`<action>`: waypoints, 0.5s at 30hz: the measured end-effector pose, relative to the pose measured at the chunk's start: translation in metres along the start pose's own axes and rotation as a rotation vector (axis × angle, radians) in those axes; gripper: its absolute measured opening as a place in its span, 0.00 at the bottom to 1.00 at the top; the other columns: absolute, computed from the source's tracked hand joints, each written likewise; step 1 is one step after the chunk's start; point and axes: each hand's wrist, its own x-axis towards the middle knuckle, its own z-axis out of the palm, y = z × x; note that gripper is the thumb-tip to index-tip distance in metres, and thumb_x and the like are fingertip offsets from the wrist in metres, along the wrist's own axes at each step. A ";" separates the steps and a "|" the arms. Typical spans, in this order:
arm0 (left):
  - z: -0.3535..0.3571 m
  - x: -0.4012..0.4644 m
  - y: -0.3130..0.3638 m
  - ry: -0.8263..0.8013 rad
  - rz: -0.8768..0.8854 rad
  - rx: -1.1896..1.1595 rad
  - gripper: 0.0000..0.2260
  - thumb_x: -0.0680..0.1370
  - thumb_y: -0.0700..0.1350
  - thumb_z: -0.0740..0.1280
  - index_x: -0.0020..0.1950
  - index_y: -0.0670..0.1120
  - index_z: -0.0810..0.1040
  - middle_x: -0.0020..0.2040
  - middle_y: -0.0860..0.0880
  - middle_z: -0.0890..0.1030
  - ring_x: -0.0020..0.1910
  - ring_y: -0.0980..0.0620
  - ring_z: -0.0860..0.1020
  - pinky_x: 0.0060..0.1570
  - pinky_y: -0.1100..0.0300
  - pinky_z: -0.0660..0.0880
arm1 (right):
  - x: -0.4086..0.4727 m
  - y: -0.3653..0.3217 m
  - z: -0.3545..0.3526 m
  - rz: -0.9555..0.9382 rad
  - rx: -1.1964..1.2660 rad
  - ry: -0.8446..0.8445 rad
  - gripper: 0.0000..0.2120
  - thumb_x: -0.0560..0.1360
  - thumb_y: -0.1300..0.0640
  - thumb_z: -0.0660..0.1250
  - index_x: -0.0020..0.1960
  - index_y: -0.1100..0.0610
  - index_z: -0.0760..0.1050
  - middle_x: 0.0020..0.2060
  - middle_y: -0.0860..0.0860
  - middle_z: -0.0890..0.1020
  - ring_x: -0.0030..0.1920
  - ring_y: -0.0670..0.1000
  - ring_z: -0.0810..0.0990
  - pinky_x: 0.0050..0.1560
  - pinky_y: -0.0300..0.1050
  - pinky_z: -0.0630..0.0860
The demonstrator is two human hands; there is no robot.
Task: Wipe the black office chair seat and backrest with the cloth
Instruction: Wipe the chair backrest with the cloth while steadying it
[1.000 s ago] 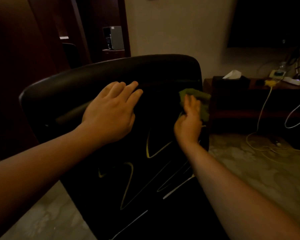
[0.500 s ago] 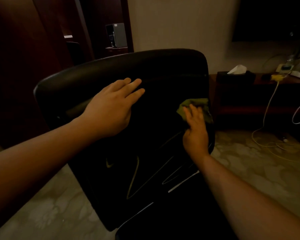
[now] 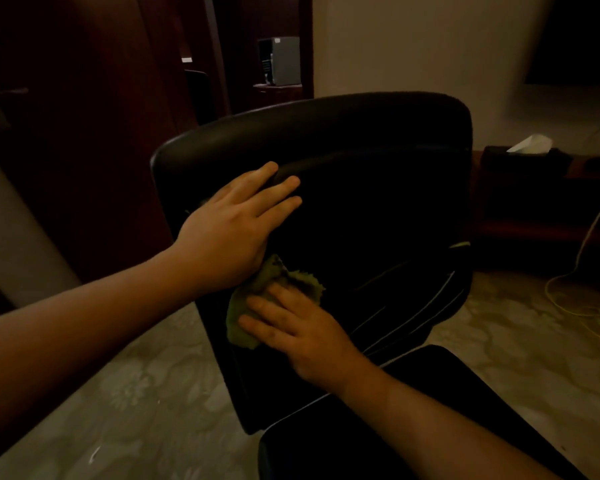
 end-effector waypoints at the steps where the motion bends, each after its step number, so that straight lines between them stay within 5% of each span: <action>1: 0.000 0.000 -0.002 -0.004 0.017 -0.005 0.27 0.79 0.46 0.55 0.77 0.44 0.70 0.79 0.45 0.67 0.81 0.40 0.58 0.78 0.43 0.56 | 0.000 0.011 -0.011 -0.092 -0.042 -0.063 0.23 0.81 0.64 0.60 0.75 0.54 0.69 0.76 0.54 0.68 0.78 0.59 0.60 0.76 0.57 0.60; 4: 0.000 0.008 -0.005 -0.002 0.042 -0.073 0.26 0.78 0.46 0.55 0.76 0.44 0.73 0.78 0.45 0.70 0.81 0.42 0.60 0.78 0.45 0.57 | 0.014 0.056 -0.046 -0.153 -0.164 -0.109 0.22 0.80 0.63 0.64 0.73 0.52 0.73 0.74 0.52 0.71 0.77 0.57 0.63 0.73 0.54 0.65; 9: 0.008 0.030 -0.006 0.038 -0.003 -0.288 0.25 0.81 0.46 0.56 0.78 0.45 0.69 0.78 0.46 0.70 0.81 0.45 0.60 0.79 0.46 0.59 | 0.039 0.093 -0.063 0.179 -0.206 0.172 0.22 0.79 0.69 0.65 0.71 0.58 0.74 0.73 0.57 0.70 0.76 0.61 0.64 0.76 0.55 0.60; 12: 0.017 0.042 -0.006 0.051 0.007 -0.293 0.24 0.81 0.40 0.61 0.78 0.46 0.69 0.78 0.47 0.70 0.81 0.46 0.58 0.79 0.51 0.53 | 0.005 0.077 -0.035 0.083 -0.190 0.048 0.21 0.82 0.66 0.54 0.72 0.57 0.73 0.74 0.57 0.69 0.77 0.62 0.61 0.76 0.58 0.59; 15: 0.029 0.044 0.001 0.088 0.007 -0.254 0.24 0.81 0.48 0.55 0.77 0.46 0.70 0.79 0.47 0.68 0.82 0.45 0.57 0.80 0.47 0.53 | -0.048 0.067 -0.019 -0.057 -0.192 -0.179 0.23 0.82 0.61 0.55 0.76 0.52 0.68 0.76 0.52 0.67 0.79 0.57 0.57 0.75 0.55 0.61</action>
